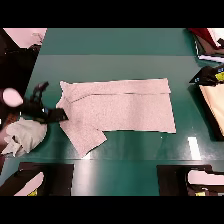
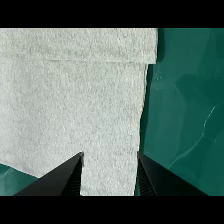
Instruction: Fold the shirts.
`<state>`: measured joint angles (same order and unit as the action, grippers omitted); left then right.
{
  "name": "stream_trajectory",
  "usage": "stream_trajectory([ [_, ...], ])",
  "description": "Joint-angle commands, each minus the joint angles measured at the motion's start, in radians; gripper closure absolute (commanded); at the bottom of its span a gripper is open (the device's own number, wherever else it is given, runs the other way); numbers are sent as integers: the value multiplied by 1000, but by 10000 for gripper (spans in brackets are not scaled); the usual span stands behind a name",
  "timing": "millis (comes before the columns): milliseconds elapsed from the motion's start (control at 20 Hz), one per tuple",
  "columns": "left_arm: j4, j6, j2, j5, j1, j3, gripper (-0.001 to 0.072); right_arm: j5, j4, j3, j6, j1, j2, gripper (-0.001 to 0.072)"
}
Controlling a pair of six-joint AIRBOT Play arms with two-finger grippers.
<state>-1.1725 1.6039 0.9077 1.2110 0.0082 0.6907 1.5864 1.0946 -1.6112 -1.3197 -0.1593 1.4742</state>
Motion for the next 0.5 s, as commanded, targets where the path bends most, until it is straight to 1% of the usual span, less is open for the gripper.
stream_trajectory([
  [0, 71, 95, -157, -51, 1, -227, 91, 4, -2, 0, 5, 1, -4, 334],
  [100, 93, 93, -156, -60, 1, -276, 91, 3, -3, 0, 4, 1, -3, 334],
  [350, 153, 89, -155, -230, 1, -339, 91, 4, -3, 0, 4, 1, -4, 335],
  [400, 165, 83, -155, -249, 1, -346, 92, 4, -3, 0, 4, 1, -4, 335],
  [450, 194, 60, -150, -273, -2, -357, 92, 3, -3, 0, 4, 1, -4, 335],
])
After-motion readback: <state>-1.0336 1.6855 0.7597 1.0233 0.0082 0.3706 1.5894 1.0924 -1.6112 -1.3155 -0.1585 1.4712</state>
